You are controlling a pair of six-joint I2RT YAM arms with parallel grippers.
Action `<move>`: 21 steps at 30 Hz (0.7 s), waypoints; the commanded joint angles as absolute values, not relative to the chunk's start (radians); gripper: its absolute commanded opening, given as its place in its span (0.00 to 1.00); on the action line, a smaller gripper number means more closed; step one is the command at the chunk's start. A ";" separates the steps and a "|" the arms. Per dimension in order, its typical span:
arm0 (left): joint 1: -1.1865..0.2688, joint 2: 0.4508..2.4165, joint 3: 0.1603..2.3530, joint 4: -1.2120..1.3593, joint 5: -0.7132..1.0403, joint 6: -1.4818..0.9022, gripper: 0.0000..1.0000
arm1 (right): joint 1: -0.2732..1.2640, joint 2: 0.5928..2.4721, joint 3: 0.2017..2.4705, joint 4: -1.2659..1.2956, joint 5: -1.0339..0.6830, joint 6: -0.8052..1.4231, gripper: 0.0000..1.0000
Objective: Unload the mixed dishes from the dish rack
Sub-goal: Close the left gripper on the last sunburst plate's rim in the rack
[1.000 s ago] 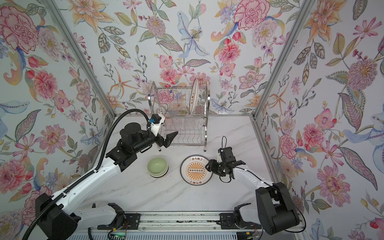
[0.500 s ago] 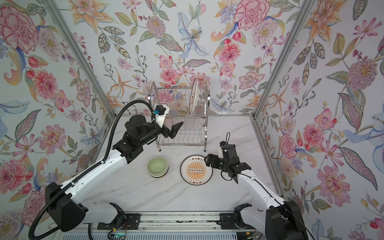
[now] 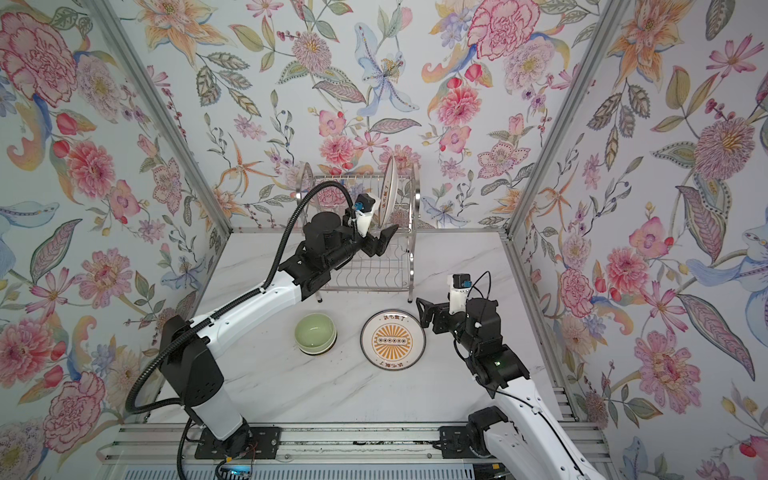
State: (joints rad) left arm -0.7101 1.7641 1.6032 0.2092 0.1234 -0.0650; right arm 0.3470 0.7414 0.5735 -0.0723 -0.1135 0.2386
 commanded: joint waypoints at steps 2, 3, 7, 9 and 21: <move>-0.713 1.835 1.716 0.213 0.032 -0.081 0.74 | 0.348 0.726 0.557 -0.032 -0.092 0.204 0.99; -0.713 1.846 1.731 0.214 0.019 -0.088 0.71 | 0.347 0.724 0.557 -0.030 -0.095 0.204 0.99; -0.714 1.874 1.752 0.245 -0.016 -0.106 0.64 | 0.341 0.716 0.557 -0.016 -0.101 0.208 0.99; -0.713 1.880 1.751 0.261 -0.014 -0.107 0.61 | 0.336 0.710 0.552 0.001 -0.106 0.214 0.99; -0.713 1.914 1.746 0.328 -0.013 -0.129 0.43 | 0.285 0.723 0.559 0.036 -0.182 0.228 0.99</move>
